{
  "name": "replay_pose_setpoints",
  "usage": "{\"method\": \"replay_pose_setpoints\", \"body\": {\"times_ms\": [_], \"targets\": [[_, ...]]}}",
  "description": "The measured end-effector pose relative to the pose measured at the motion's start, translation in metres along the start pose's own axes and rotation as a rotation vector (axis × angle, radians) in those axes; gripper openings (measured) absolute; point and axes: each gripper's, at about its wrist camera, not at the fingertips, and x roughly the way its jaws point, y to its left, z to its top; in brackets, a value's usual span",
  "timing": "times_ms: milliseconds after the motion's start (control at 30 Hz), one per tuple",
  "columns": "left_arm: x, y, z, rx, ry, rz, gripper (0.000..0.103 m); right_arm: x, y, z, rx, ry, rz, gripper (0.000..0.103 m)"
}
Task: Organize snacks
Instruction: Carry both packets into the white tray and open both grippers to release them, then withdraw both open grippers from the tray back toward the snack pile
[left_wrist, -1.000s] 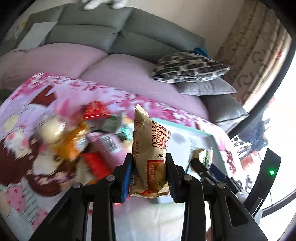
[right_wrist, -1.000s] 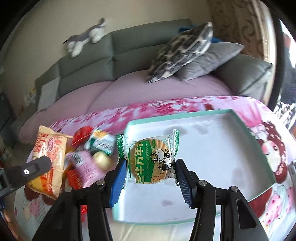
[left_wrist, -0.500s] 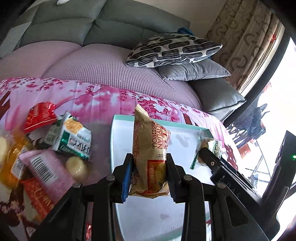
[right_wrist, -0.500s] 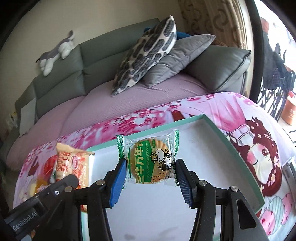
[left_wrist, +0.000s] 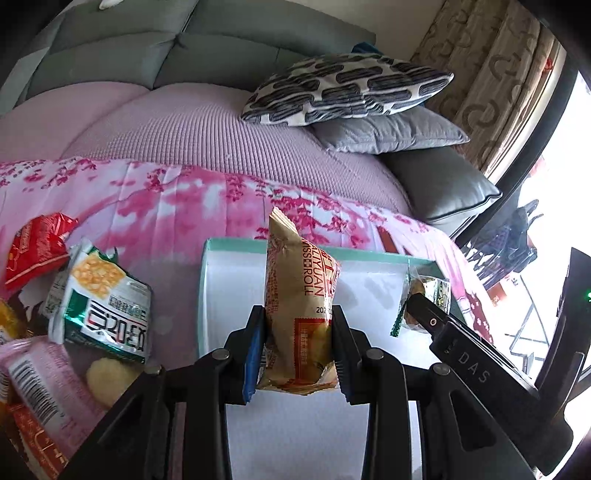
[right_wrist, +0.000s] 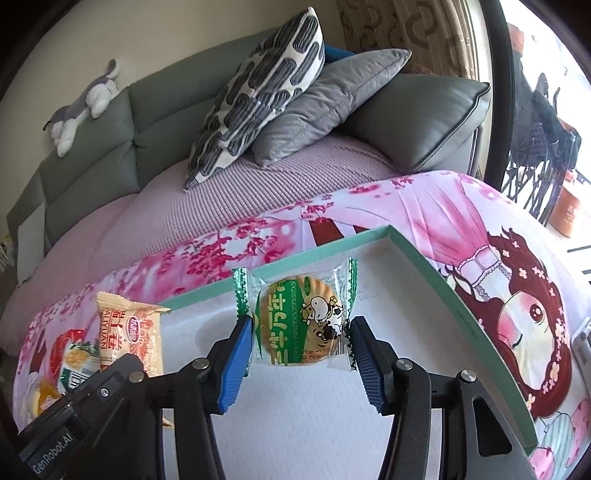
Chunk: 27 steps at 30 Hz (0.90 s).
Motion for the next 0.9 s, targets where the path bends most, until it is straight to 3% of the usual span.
{"method": "replay_pose_setpoints", "body": {"times_ms": [433, 633, 700, 800, 900], "targets": [[0.015, 0.002, -0.007, -0.004, 0.071, 0.024, 0.036, 0.022, -0.003, -0.009, -0.003, 0.075, -0.050, 0.057], [0.016, 0.004, -0.005, -0.011, 0.090, 0.040, 0.050, 0.023, -0.002, -0.009, -0.004, 0.083, -0.064, 0.060], [0.013, 0.004, -0.004, -0.016, 0.087, 0.027, 0.060, 0.024, -0.001, -0.008, -0.007, 0.083, -0.069, 0.062], [0.008, 0.003, -0.001, -0.016, 0.086, 0.032, 0.064, 0.023, 0.001, -0.008, -0.018, 0.079, -0.067, 0.064], [-0.001, 0.002, 0.004, -0.016, 0.073, 0.057, 0.073, 0.018, 0.004, -0.006, -0.032, 0.062, -0.071, 0.070]]}}
